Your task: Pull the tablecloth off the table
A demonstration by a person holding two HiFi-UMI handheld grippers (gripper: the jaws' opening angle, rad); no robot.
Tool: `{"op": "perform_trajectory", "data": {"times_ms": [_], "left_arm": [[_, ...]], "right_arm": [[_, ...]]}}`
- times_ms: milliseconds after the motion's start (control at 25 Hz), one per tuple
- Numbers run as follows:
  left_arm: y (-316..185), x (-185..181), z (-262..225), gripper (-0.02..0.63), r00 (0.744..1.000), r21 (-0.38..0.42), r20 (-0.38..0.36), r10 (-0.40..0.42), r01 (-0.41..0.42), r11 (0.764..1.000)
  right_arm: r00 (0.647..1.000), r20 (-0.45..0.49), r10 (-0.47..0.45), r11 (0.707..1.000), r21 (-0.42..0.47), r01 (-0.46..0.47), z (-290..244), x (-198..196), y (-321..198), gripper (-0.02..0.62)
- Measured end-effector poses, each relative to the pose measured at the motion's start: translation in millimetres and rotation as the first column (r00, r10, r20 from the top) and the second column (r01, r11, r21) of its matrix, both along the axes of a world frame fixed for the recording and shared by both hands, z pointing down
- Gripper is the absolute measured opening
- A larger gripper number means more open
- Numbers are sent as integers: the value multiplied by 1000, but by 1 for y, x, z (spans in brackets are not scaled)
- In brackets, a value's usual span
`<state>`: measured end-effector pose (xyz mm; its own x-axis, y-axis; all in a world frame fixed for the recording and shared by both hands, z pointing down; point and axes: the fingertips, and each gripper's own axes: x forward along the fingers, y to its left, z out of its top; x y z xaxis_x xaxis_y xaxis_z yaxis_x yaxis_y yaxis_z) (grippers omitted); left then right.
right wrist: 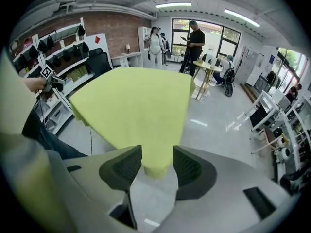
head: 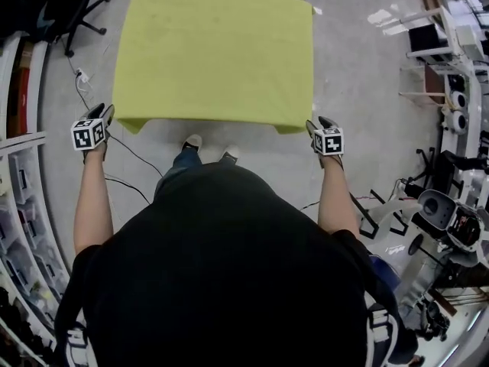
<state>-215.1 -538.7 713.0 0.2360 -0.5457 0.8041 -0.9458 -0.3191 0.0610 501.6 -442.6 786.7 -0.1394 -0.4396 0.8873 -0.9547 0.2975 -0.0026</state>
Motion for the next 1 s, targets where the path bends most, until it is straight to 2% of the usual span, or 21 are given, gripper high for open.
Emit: {"op": "perform_trajectory", "data": {"times_ms": [200, 440, 600, 840, 1000], "left_arm": [[11, -29, 58, 218, 999, -120, 28, 46, -42, 992], [25, -45, 130, 249, 984, -260, 108, 139, -107, 960], [18, -61, 165, 270, 983, -297, 123, 133, -92, 951], [3, -55, 209, 302, 984, -330, 125, 124, -77, 941], [-11, -51, 227, 313, 982, -340, 128, 141, -90, 936]], "right_arm": [[999, 33, 14, 993, -118, -10, 52, -10, 15, 229], [998, 55, 28, 984, -176, -18, 92, -15, 3, 238], [997, 79, 25, 977, -212, -8, 121, -30, 0, 249], [998, 54, -30, 962, -271, 43, 152, -27, 0, 264], [999, 40, -10, 951, -309, 22, 172, -24, -6, 273]]}}
